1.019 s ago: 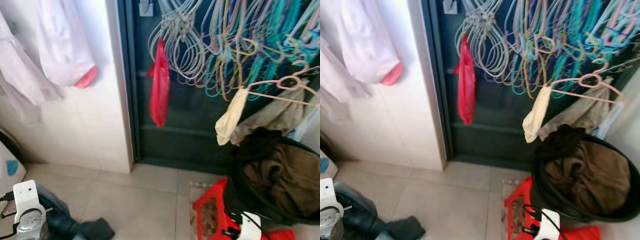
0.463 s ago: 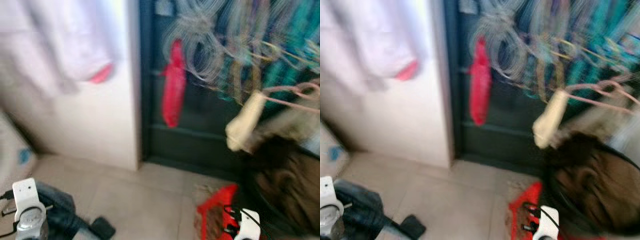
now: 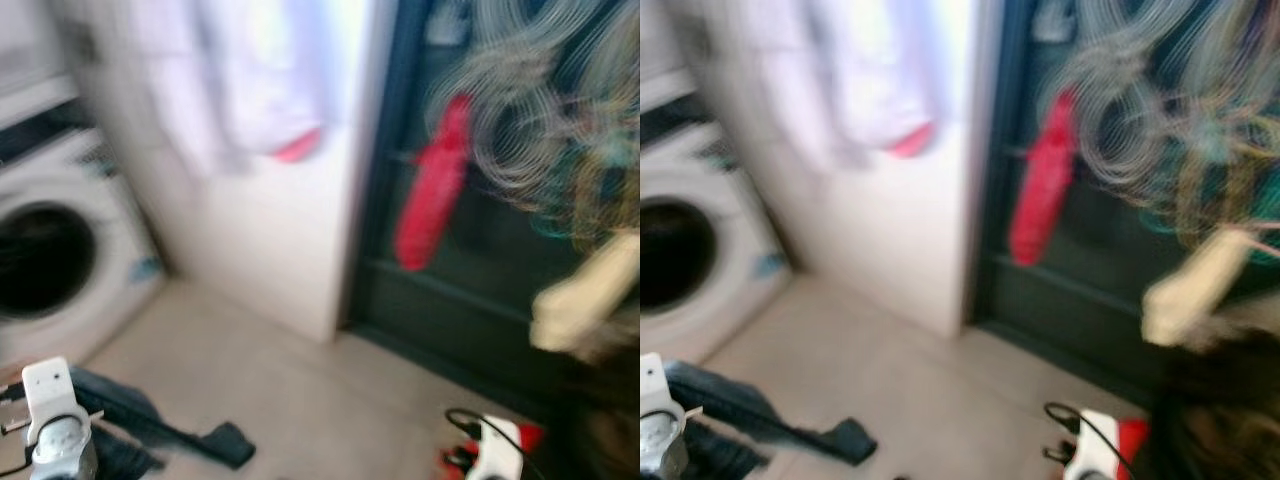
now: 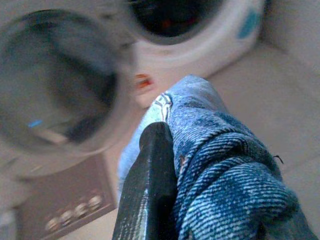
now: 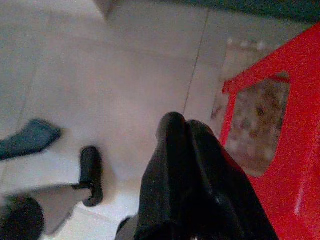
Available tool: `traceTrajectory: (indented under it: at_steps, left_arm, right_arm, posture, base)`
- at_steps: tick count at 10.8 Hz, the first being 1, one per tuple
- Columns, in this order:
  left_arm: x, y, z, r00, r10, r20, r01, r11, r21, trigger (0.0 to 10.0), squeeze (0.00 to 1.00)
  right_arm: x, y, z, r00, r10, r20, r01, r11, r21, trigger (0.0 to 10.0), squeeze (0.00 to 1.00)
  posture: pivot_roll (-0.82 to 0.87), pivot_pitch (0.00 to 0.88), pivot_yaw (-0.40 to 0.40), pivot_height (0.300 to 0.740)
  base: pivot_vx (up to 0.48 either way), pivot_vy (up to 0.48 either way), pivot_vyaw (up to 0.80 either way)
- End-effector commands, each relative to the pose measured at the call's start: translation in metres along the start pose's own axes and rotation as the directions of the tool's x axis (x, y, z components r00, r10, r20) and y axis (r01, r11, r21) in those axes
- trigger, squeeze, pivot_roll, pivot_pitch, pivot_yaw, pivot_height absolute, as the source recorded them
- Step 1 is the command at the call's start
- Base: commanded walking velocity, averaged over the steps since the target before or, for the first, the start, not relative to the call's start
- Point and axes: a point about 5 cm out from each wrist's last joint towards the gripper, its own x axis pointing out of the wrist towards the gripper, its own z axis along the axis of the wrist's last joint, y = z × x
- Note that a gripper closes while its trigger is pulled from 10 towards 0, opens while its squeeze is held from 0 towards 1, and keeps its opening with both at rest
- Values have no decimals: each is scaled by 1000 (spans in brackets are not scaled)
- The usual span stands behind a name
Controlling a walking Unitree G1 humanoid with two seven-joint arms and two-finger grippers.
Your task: Clothes washing
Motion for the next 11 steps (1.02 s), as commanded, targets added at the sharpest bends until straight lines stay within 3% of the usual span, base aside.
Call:
traceTrajectory:
  at_steps: [1,4,7,9,11]
  left_arm:
    - [4,6,12,998,33,46,-33,999,-19,10000,0]
    - [5,6,14,998,42,56,-41,999,-19,10000,0]
    - [5,-3,18,998,14,58,-12,999,-39,10000,0]
    - [4,-6,16,999,-9,44,13,995,-103,10000,0]
    - [3,-7,14,999,-7,35,11,994,-106,10000,0]
  right_arm:
    - [1,2,1,1000,8,1,-8,1000,-9,10000,0]
    - [0,3,0,1000,12,0,-12,1000,-9,10000,0]
    - [1,3,1,1000,9,22,-10,999,51,10000,0]
    - [1,4,2,1000,10,22,-11,999,51,10000,0]
    - [1,3,3,1000,8,23,-8,1000,8,10000,0]
  posture:
    - [26,0,-12,740]
    - [29,0,-12,740]
    - [31,0,-13,740]
    - [30,0,-13,740]
    - [29,0,-14,740]
  base:
    - [0,0,800]
    - [0,0,800]
    - [0,0,0]
    - [0,0,0]
    - [0,0,0]
